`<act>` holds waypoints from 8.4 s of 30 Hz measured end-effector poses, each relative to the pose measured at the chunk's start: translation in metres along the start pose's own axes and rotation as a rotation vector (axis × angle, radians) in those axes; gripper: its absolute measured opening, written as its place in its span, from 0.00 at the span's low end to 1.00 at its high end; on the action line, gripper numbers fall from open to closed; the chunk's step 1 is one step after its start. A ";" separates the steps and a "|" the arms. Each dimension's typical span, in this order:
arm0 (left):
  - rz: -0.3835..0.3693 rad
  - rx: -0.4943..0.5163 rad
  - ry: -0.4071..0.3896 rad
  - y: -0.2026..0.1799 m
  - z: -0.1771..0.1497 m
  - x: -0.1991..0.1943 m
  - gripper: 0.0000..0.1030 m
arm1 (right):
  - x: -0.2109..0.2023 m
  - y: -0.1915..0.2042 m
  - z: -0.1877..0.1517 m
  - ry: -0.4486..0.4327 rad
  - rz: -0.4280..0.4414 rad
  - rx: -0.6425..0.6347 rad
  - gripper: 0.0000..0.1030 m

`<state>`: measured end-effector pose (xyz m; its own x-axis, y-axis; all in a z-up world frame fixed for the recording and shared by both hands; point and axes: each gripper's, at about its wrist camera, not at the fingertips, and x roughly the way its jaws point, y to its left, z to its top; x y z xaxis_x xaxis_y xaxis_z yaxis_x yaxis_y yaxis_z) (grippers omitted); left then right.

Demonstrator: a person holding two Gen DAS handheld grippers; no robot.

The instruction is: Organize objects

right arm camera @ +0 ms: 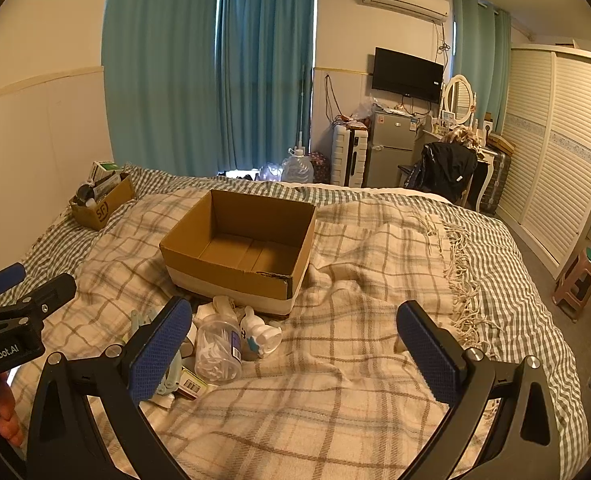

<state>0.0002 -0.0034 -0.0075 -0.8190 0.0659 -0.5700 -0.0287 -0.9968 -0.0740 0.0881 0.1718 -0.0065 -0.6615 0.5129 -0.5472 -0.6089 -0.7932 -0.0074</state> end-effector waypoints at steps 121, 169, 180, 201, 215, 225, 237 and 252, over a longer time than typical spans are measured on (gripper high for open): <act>-0.196 0.100 0.364 0.103 -0.024 0.097 0.12 | 0.187 0.176 -0.057 0.584 0.204 -0.336 0.49; -0.371 0.321 0.257 -0.096 0.122 0.241 0.12 | 0.263 -0.029 0.140 0.290 0.068 0.061 0.29; -0.389 0.317 0.334 -0.094 0.103 0.263 0.24 | 0.278 -0.030 0.122 0.310 0.059 0.111 0.54; -0.276 0.191 0.178 -0.005 0.104 0.070 1.00 | 0.039 -0.011 0.121 0.129 -0.051 -0.015 0.99; -0.164 0.211 0.306 -0.016 -0.027 0.094 1.00 | 0.083 -0.013 -0.014 0.272 -0.100 0.037 1.00; -0.168 0.286 0.440 -0.024 -0.109 0.116 0.98 | 0.112 -0.019 -0.052 0.365 -0.058 0.112 1.00; -0.303 0.202 0.505 -0.016 -0.091 0.124 0.63 | 0.117 -0.002 -0.045 0.385 -0.088 0.035 0.99; -0.219 0.150 0.399 0.056 -0.037 0.125 0.63 | 0.191 0.066 -0.037 0.539 0.123 0.024 0.95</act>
<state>-0.0823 -0.0495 -0.1135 -0.5012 0.2575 -0.8261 -0.2820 -0.9512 -0.1254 -0.0621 0.2052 -0.1427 -0.4144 0.1707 -0.8940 -0.5551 -0.8258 0.0997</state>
